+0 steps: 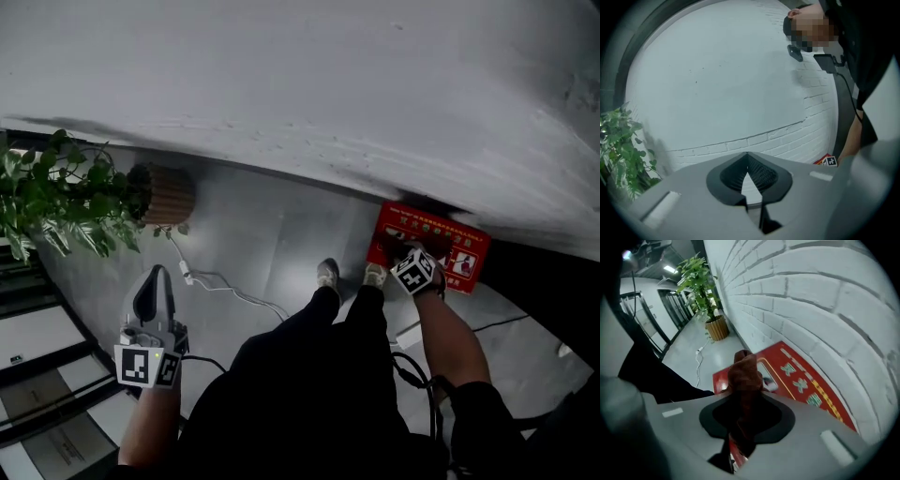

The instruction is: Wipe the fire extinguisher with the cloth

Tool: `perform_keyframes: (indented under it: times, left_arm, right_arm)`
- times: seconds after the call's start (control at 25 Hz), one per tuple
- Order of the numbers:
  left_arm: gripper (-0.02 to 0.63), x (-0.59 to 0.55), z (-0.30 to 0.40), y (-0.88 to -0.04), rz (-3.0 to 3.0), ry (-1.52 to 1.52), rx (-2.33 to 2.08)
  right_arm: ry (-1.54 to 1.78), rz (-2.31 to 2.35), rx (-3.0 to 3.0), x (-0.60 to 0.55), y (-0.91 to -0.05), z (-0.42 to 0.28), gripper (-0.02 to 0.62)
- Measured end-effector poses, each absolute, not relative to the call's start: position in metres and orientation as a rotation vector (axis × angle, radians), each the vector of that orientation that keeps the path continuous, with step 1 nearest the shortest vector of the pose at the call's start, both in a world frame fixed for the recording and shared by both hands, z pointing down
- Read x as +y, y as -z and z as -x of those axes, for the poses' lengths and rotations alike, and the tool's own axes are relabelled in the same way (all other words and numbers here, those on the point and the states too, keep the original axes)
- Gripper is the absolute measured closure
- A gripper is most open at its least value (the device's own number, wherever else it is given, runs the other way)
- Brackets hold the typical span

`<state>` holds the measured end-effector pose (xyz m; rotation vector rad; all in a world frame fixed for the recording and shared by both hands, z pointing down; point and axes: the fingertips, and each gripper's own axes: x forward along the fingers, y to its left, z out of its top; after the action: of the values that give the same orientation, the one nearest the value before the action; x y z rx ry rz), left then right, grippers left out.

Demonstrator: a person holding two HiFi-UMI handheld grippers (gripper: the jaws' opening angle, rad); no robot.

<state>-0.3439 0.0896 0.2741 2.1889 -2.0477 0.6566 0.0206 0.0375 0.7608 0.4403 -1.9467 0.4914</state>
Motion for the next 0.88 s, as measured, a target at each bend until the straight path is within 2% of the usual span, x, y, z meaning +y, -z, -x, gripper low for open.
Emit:
perform_keyframes:
  times: [0.44,0.6,0.72,0.88]
  left_arm:
    - [0.606,0.034,0.27,-0.291,-2.483,-0.675,-1.753]
    - [0.606,0.029,0.269,-0.292,-2.496,-0.662,-1.737]
    - [0.606,0.031,0.277,-0.292,-2.484,-0.651,-1.755]
    - [0.606,0.04,0.297,-0.29,-2.413,-0.639,-1.834]
  right_arm:
    - [-0.755,-0.853,-1.655,0.07,-0.758,-0.246,0.522]
    - [-0.911,-0.942,-1.534,0.093,-0.759,-0.292,0.52]
    - [-0.782,-0.925,-1.574,0.083,-0.748,-0.279,0.52]
    - [-0.382,-0.616,-1.838,0.06,-0.73,-0.147,0.522]
